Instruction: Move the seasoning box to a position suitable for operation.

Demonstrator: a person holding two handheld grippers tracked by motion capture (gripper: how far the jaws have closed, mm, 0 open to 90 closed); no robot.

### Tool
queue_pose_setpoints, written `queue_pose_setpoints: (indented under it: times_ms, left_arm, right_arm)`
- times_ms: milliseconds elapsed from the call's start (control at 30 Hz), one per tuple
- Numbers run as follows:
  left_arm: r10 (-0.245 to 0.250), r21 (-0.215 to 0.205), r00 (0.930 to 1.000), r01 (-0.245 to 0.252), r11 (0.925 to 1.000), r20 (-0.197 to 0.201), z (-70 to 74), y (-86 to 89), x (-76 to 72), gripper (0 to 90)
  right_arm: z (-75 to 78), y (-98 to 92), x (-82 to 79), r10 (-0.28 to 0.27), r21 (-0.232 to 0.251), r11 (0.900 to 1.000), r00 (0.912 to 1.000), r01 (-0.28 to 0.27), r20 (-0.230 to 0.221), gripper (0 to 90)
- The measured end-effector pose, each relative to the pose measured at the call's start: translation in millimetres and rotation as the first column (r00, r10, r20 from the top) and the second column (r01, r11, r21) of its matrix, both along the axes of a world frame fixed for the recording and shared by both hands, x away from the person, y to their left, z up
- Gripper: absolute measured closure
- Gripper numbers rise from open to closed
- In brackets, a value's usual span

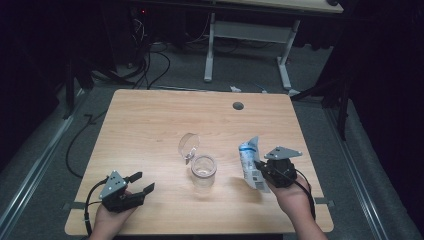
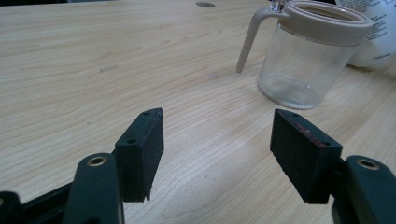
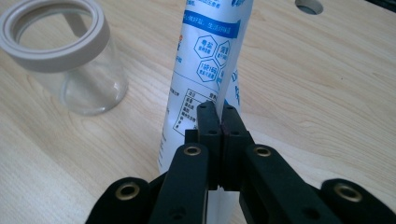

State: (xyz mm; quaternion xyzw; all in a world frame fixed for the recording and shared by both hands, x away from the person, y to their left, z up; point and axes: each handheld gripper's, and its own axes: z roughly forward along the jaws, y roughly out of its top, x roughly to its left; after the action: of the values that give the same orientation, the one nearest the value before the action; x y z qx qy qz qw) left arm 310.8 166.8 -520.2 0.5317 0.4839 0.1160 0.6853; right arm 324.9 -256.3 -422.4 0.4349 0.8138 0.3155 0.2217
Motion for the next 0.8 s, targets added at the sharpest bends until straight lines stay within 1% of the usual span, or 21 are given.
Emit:
queue_pose_setpoints:
  times_ms: [67, 133, 200, 367, 500, 633, 800]
  left_arm:
    - [-0.005, -0.007, 1.0, 0.004, 1.0, -0.003, 0.7, -0.6, -0.1, 35.7]
    - [-0.006, -0.004, 1.0, 0.006, 1.0, 0.002, 0.6, -1.1, -0.4, 35.7]
    - [-0.007, -0.007, 1.0, 0.007, 0.9999, 0.001, 0.5, -1.7, -0.5, 35.7]
    - [-0.013, -0.003, 0.9999, 0.013, 0.9999, 0.0, 0.5, -2.0, -0.9, 35.7]
    - [-0.016, -0.001, 0.9999, 0.016, 0.9999, 0.003, 0.6, -2.3, -1.2, 35.7]
    - [-0.019, 0.003, 0.9998, 0.019, 0.9998, 0.005, 0.4, -2.9, -1.9, 35.7]
    - [-0.021, 0.005, 0.9997, 0.021, 0.9998, 0.008, 0.1, -4.3, -2.9, 35.6]
  right_arm:
    - [0.9, 0.1, 1.3, 0.008, -0.011, 1.0, 0.9998, -0.008, -0.016, 89.9]
    - [1.7, -0.6, 2.4, 0.011, -0.009, 1.0, 0.9989, -0.012, -0.045, 89.9]
    - [2.4, -0.2, 2.7, 0.017, -0.025, 1.0, 0.998, -0.019, -0.061, 90.0]
    - [7.2, -0.8, 4.2, 0.02, -0.043, 0.999, 0.9937, -0.025, -0.11, 90.0]
    - [11.5, 2.2, 4.6, 0.028, -0.082, 0.996, 0.9893, -0.04, -0.143, 90.0]
    - [13.7, 3.6, 6.9, 0.03, -0.096, 0.994, 0.9828, -0.049, -0.182, 90.0]
    - [17.7, 8.5, 8.7, 0.039, -0.127, 0.989, 0.9727, -0.069, -0.229, 90.0]
